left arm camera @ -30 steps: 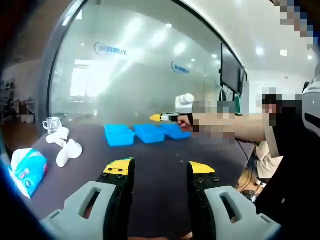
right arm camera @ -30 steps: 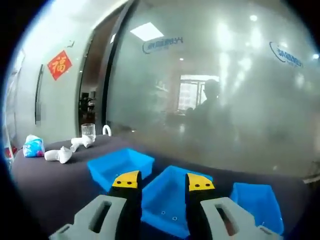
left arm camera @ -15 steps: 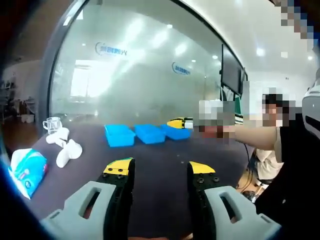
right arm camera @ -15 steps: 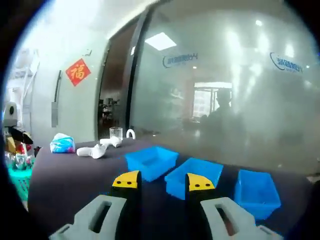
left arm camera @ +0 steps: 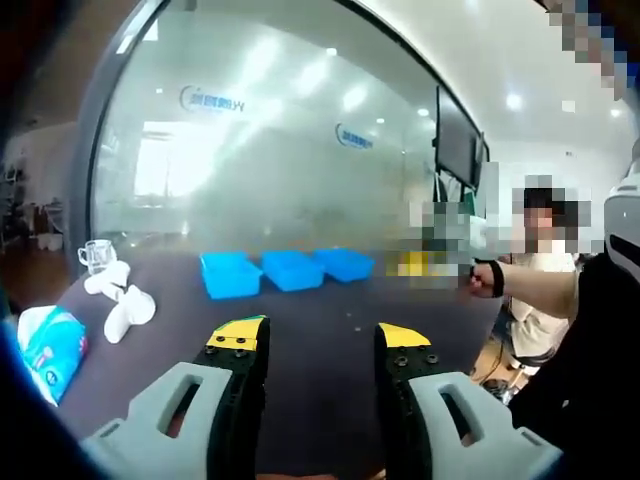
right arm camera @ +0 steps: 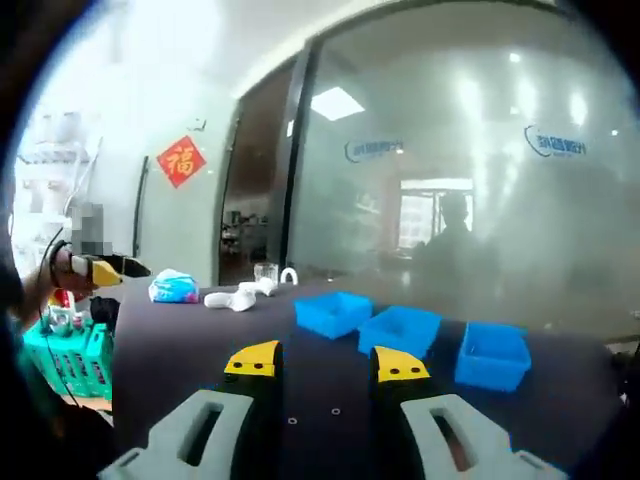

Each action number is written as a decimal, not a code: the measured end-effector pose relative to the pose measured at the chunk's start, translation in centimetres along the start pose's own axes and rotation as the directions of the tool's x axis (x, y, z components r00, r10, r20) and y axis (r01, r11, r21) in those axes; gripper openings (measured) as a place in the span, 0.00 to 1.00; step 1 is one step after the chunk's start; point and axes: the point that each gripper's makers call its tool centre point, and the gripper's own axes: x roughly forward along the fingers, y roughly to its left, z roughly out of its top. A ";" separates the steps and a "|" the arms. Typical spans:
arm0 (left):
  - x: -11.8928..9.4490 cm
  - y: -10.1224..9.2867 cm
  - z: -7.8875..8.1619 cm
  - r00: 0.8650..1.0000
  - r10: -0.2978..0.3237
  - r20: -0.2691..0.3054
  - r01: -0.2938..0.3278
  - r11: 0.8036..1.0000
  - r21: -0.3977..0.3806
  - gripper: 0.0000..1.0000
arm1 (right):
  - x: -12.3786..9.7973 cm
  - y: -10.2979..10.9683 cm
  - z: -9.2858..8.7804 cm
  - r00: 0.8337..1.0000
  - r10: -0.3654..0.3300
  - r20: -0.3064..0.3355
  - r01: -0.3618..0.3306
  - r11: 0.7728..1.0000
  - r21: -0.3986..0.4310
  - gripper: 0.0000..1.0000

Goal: Sort the screws, nuts, and washers into the corresponding bins

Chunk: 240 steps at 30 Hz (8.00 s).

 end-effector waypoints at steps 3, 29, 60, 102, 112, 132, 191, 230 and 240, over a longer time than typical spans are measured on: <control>0.1 0.0 0.0 1.000 -0.003 -0.002 0.003 1.000 0.004 0.42 | -1.6 0.0 -0.7 1.000 -0.007 -0.008 0.007 1.000 -0.009 0.30; -0.2 -0.7 -0.4 1.000 -0.023 -0.014 0.024 1.000 0.015 0.42 | -6.1 0.2 -4.6 0.976 0.122 -0.178 -0.122 0.993 0.010 0.30; 0.1 -1.3 -2.5 0.993 -0.082 -0.080 0.084 0.996 0.021 0.42 | -3.7 1.6 -5.4 0.806 0.338 -0.486 -0.399 0.917 -0.024 0.29; -0.5 -0.3 -3.1 0.996 -0.056 -0.075 0.056 0.998 -0.011 0.42 | 7.0 3.5 -11.7 0.504 0.315 -0.804 -0.603 0.795 -0.066 0.16; -0.5 -0.2 -3.5 0.995 -0.053 -0.082 0.052 0.999 -0.015 0.42 | 7.1 4.1 -12.2 0.473 0.338 -0.814 -0.608 0.793 -0.024 0.11; -0.5 -0.5 -3.2 0.996 -0.054 -0.078 0.053 0.999 -0.011 0.42 | 7.0 4.7 -12.4 0.440 0.374 -0.817 -0.633 0.774 0.014 0.01; -0.4 -0.8 -1.3 0.999 -0.027 -0.028 0.028 0.999 0.016 0.43 | 2.1 -2.4 3.2 0.992 -0.034 0.121 0.036 0.999 -0.011 0.01; -1.4 0.8 -0.8 1.000 0.021 -0.019 -0.021 1.000 0.009 0.42 | 23.0 -12.0 0.1 0.971 -0.187 -0.148 0.179 0.982 -0.068 0.01; -1.5 0.8 -0.9 1.000 0.018 -0.019 -0.018 1.000 -0.004 0.43 | 23.2 -11.8 0.1 0.969 -0.205 -0.137 0.192 0.976 -0.099 0.22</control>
